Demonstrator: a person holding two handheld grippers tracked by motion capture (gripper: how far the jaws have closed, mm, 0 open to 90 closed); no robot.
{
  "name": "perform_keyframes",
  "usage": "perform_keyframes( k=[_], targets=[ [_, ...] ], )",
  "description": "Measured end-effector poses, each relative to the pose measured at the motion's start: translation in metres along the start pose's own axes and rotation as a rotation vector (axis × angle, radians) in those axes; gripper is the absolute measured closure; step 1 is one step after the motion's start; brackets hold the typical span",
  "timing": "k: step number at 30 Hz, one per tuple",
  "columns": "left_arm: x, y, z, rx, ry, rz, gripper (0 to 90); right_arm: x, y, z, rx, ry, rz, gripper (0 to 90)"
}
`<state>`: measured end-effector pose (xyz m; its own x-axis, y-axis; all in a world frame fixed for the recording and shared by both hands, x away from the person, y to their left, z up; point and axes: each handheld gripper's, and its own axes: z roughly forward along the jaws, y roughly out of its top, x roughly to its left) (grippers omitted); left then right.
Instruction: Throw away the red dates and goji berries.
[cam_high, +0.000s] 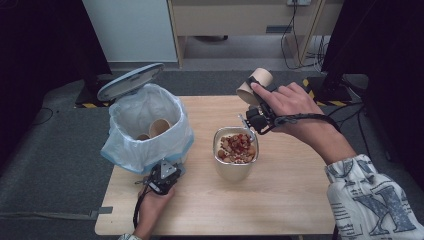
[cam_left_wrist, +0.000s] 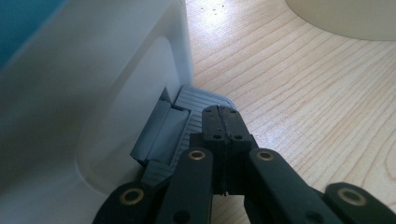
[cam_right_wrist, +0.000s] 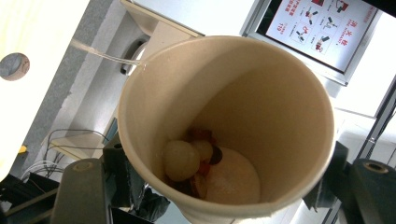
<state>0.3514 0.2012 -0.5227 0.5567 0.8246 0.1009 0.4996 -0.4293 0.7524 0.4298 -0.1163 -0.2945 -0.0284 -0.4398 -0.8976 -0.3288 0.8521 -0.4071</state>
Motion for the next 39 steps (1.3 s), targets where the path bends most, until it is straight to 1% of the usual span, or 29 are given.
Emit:
perform_keyframes(
  k=[4, 10, 11, 13, 14, 15, 19, 21, 23, 25, 27, 32, 39],
  targets=[
    [0.000, 0.000, 0.000, 0.000, 0.000, 0.000, 89.1, 0.001, -0.001, -0.001, 0.005, 0.004, 0.013, 30.7],
    [0.000, 0.000, 0.000, -0.001, 0.001, 0.000, 89.0, 0.004, -0.002, 0.001, -0.005, 0.013, 0.032, 30.7],
    [0.000, 0.000, 0.000, -0.001, 0.000, 0.000, 89.0, 0.005, -0.002, 0.001, -0.009, 0.018, 0.046, 30.6],
    [0.000, 0.000, 0.000, -0.001, 0.001, 0.000, 89.0, 0.006, -0.003, 0.002, -0.024, 0.024, 0.091, 30.6],
    [0.000, 0.000, 0.000, -0.001, 0.001, 0.000, 89.0, 0.007, -0.003, 0.002, -0.022, 0.035, 0.105, 30.6],
    [0.000, 0.000, 0.000, -0.001, 0.001, 0.000, 89.0, 0.008, -0.004, 0.003, -0.031, 0.032, 0.120, 30.6],
    [0.000, 0.000, 0.000, -0.001, 0.000, 0.000, 89.1, 0.012, -0.006, 0.004, -0.033, 0.064, 0.179, 30.6],
    [0.000, 0.000, 0.000, -0.001, 0.000, -0.001, 89.0, 0.014, -0.007, 0.006, -0.049, 0.074, 0.211, 30.6],
    [0.000, 0.000, 0.000, -0.001, -0.001, -0.001, 89.1, 0.015, -0.008, 0.007, -0.053, 0.091, 0.242, 30.6],
    [0.000, 0.000, 0.000, -0.002, 0.000, -0.001, 89.0, 0.017, -0.010, 0.009, -0.064, 0.103, 0.286, 30.5],
    [0.000, 0.000, 0.000, -0.002, 0.000, -0.001, 89.0, 0.018, -0.012, 0.011, -0.071, 0.111, 0.313, 30.5],
    [0.000, 0.000, 0.000, -0.003, -0.001, -0.002, 89.1, 0.023, -0.015, 0.013, -0.076, 0.129, 0.360, 30.6],
    [0.000, 0.000, 0.000, -0.002, -0.002, -0.004, 89.0, 0.028, -0.022, 0.015, -0.099, 0.153, 0.427, 30.5]
  ],
)
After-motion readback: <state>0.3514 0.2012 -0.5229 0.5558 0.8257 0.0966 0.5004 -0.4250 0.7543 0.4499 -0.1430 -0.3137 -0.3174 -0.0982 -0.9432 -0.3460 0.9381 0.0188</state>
